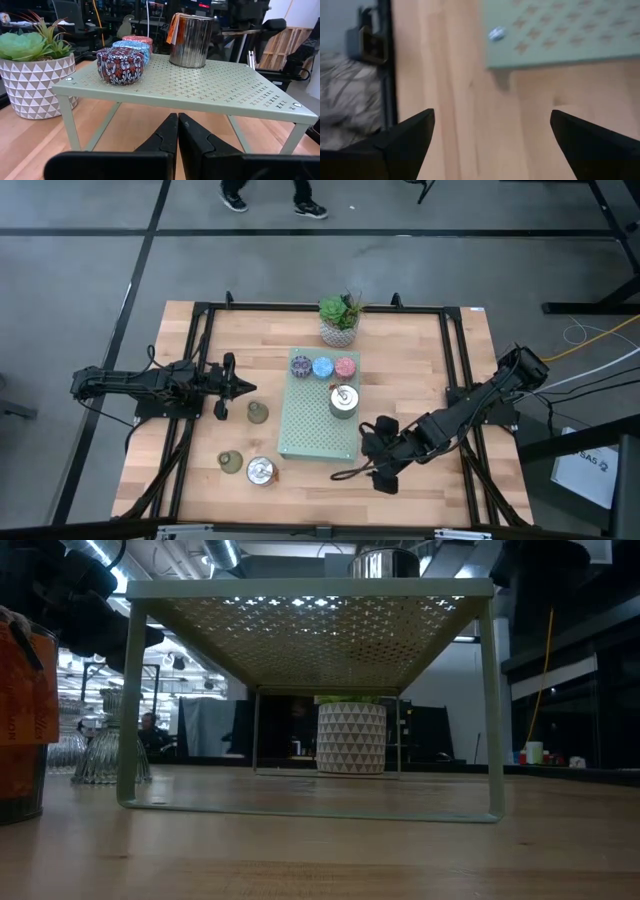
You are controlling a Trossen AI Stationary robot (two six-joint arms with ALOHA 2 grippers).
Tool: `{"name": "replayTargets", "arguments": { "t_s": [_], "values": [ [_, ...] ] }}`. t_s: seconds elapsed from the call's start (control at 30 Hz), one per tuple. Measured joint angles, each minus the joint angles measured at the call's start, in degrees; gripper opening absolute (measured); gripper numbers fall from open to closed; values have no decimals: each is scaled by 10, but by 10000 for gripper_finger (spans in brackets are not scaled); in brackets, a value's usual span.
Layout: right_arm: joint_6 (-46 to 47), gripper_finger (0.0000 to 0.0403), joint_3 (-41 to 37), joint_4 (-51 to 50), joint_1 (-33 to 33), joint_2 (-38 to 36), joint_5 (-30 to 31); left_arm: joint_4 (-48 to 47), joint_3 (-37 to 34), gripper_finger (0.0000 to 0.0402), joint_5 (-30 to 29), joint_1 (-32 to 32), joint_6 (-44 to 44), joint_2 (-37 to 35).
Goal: Pick & Place candle stick holders
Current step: Put the silver scented candle on the shelf
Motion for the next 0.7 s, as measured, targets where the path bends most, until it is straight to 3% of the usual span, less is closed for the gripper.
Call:
{"name": "replayTargets", "arguments": {
  "t_s": [0.27,0.5,0.7],
  "values": [
    [-1,399,0,0,7,0,-23,0,0,6,0,0,0,0],
    [-81,399,0,-19,52,0,-5,0,0,6,0,0,0,0],
    [-76,399,0,-44,75,-11,12,0,0,6,0,0,0,0]
  ]
}}
